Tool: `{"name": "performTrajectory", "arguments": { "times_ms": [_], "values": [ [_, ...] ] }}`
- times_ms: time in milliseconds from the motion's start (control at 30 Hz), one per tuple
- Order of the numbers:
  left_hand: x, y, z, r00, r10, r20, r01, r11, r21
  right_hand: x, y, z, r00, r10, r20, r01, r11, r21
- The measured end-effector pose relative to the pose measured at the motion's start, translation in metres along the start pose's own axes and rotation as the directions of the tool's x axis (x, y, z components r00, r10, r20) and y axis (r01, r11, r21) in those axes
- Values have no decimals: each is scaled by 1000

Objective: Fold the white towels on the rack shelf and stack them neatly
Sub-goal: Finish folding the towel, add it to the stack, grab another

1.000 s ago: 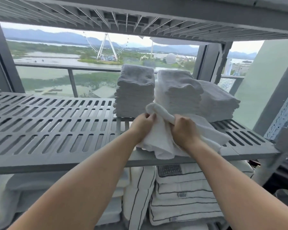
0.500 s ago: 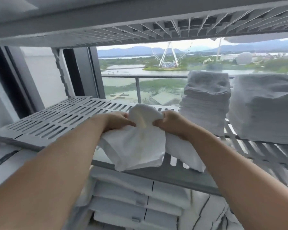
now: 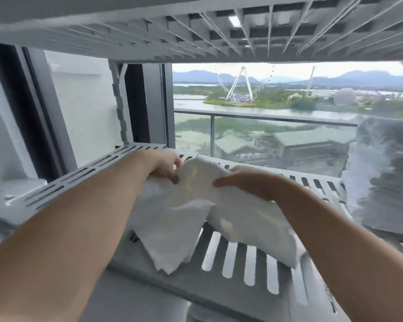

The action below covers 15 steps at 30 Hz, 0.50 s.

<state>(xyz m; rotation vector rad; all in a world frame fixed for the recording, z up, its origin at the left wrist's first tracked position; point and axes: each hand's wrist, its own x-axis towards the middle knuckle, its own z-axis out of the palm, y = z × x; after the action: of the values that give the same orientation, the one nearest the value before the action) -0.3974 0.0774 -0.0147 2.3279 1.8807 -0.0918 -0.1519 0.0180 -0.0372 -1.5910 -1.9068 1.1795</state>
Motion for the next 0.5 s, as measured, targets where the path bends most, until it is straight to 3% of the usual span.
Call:
{"name": "performTrajectory", "arguments": {
  "times_ms": [67,100,167,233,300,333,367,433,467,500],
  "values": [
    [15,-20,-15,994,16,107,-21,999,48,12,-16,-15,989,114,99,-111,993,-35],
    [21,-26,-22,982,17,188,-32,997,76,17,-25,-23,987,142,82,-134,987,-90],
    [30,-29,-33,944,4,330,-35,995,89,29,-39,-36,990,140,-27,-141,935,-326],
    [41,-25,-39,940,19,342,-61,992,111,42,-51,-43,983,106,-151,-175,791,-586],
    [51,-17,-36,990,67,126,-94,971,221,55,-53,-38,927,-50,-371,-273,586,-763],
    [56,-14,-29,990,107,-89,-78,957,278,61,-50,-32,850,-195,-489,-354,476,-805],
    [60,-12,-20,937,146,-318,-43,950,310,65,-44,-23,750,-346,-564,-426,399,-812],
    [62,-7,12,744,244,-622,-50,949,313,72,-24,0,608,-553,-570,-402,405,-821],
    [63,-2,28,691,269,-671,-97,954,283,75,-13,10,604,-586,-540,-335,428,-839],
    [64,3,43,688,284,-668,-154,956,248,76,-2,19,629,-585,-512,-288,436,-853]
  ]
}}
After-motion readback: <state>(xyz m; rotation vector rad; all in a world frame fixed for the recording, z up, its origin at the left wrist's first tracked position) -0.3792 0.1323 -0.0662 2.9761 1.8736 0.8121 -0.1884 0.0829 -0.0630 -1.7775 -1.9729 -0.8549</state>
